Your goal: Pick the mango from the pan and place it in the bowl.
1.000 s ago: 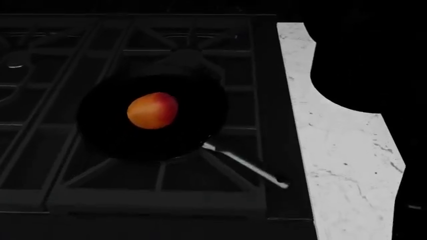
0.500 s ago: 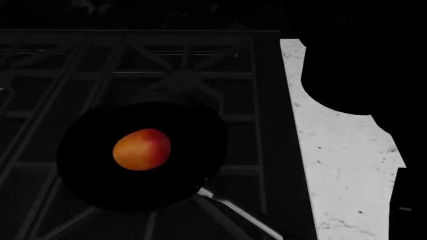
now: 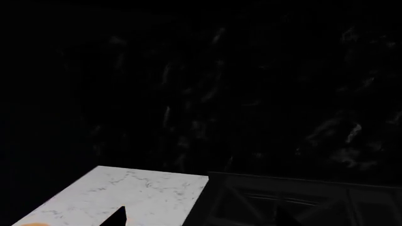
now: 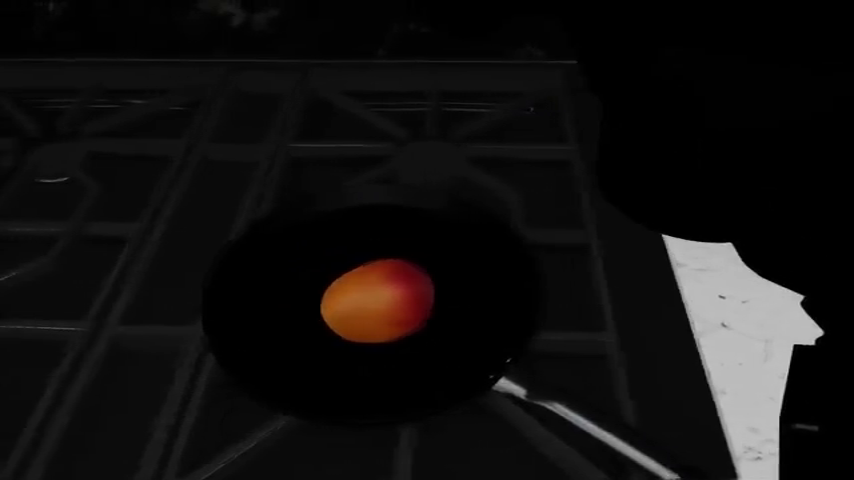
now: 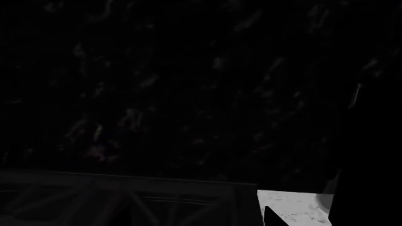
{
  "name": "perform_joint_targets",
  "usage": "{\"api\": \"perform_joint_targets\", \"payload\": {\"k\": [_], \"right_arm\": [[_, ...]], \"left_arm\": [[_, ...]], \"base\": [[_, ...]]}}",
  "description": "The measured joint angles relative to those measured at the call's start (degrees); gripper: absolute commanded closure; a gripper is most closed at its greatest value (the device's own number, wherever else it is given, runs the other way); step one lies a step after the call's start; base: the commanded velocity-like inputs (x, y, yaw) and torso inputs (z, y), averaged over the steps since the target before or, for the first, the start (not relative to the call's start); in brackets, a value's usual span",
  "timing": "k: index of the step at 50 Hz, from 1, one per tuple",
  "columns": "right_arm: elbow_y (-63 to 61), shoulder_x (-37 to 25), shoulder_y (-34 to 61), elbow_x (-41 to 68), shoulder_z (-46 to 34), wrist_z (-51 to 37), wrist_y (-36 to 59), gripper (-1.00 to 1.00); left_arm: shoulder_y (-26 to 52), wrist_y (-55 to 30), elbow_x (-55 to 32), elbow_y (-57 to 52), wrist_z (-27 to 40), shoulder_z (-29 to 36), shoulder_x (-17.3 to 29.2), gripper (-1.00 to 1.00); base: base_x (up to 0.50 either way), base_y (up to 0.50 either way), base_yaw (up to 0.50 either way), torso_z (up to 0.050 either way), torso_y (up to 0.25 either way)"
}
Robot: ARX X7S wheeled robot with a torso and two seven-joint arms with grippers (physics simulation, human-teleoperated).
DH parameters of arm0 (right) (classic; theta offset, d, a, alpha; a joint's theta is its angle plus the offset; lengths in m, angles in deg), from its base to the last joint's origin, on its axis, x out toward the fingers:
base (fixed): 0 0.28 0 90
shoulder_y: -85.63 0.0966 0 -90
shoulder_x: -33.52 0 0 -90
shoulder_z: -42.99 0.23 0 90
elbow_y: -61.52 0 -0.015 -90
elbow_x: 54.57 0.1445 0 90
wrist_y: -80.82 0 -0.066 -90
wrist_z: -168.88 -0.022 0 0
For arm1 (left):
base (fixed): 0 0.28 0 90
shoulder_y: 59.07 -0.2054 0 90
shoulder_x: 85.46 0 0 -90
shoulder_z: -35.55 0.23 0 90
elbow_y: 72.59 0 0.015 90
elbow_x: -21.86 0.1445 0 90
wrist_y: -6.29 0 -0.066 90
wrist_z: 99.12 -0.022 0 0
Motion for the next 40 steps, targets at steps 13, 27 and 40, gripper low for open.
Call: {"api": "perform_joint_targets", "payload": {"k": [13, 27, 40], "right_arm": [[0.5, -0.6, -0.6, 0.5, 0.0, -0.1, -0.3, -1.0], [1.1, -0.9, -1.0, 1.2, -0.1, -0.7, -0.1, -1.0], [2.0, -0.8, -1.1, 1.9, -0.2, -2.2, 0.4, -1.0]], "left_arm": [[0.1, 0.0, -0.1, 0.2, 0.4, 0.4, -0.2, -1.0], [-0.5, 0.2, -0.6, 0.0, 0.9, 0.1, -0.2, -1.0], [-1.7, 0.6, -1.2, -0.8, 1.4, -0.7, -0.2, -1.0]], "base": [[0.0, 0.21, 0.0, 0.0, 0.0], [0.0, 0.09, 0.0, 0.0, 0.0], [0.0, 0.01, 0.0, 0.0, 0.0]]}}
